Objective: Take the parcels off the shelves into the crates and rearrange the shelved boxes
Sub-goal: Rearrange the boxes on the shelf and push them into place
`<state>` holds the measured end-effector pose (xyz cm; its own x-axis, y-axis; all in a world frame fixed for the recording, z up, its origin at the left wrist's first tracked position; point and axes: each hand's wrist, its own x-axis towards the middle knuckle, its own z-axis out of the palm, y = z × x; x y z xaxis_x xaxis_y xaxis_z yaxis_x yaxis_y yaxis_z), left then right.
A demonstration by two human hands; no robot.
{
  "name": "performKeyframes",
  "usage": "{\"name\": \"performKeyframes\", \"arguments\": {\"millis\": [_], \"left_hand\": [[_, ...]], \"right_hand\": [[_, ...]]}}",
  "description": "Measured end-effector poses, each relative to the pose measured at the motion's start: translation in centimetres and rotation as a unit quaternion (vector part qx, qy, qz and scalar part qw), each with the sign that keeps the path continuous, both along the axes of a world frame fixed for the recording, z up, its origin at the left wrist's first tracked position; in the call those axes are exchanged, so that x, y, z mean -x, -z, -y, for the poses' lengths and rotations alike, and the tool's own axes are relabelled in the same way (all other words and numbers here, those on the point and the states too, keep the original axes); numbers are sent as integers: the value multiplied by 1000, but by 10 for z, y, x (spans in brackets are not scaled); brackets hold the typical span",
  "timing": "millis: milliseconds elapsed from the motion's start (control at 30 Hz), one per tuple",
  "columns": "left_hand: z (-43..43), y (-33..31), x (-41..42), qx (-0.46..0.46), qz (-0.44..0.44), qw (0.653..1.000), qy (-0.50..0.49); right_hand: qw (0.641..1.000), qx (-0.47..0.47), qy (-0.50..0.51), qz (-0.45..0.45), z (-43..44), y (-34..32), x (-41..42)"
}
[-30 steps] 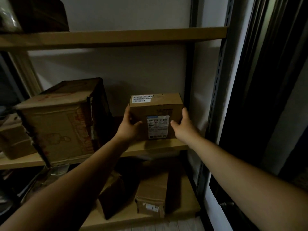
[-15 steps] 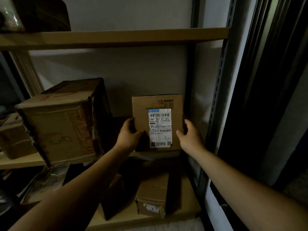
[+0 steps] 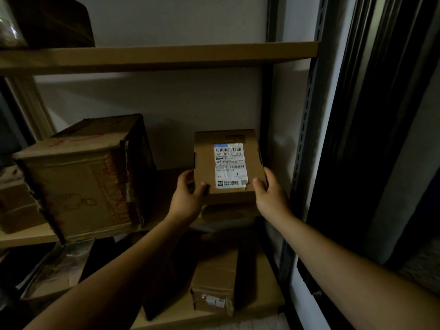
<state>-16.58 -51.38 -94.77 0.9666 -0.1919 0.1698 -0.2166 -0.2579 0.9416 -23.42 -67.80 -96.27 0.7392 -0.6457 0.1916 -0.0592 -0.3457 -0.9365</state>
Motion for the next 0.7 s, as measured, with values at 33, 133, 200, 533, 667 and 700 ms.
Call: {"name": "performKeyframes", "arguments": {"millis": [33, 133, 200, 533, 667, 700], "left_hand": [[3, 2, 0, -3, 5, 1000, -7], [14, 11, -2, -40, -8, 999, 0], [20, 18, -3, -78, -28, 996, 32], [-5, -24, -5, -203, 11, 976, 78], [-40, -72, -2, -226, 104, 967, 47], [-49, -83, -1, -231, 126, 964, 35]], "right_hand": [[1000, 0, 1, 0, 1, 2, 0], [999, -3, 23, -35, 7, 9, -3], [997, 1, 42, -71, 13, 14, -5], [970, 217, 51, -96, -6, -7, -12], [979, 186, -80, -37, -41, -43, -30], [978, 179, -105, -30, -51, -49, -36]]}}
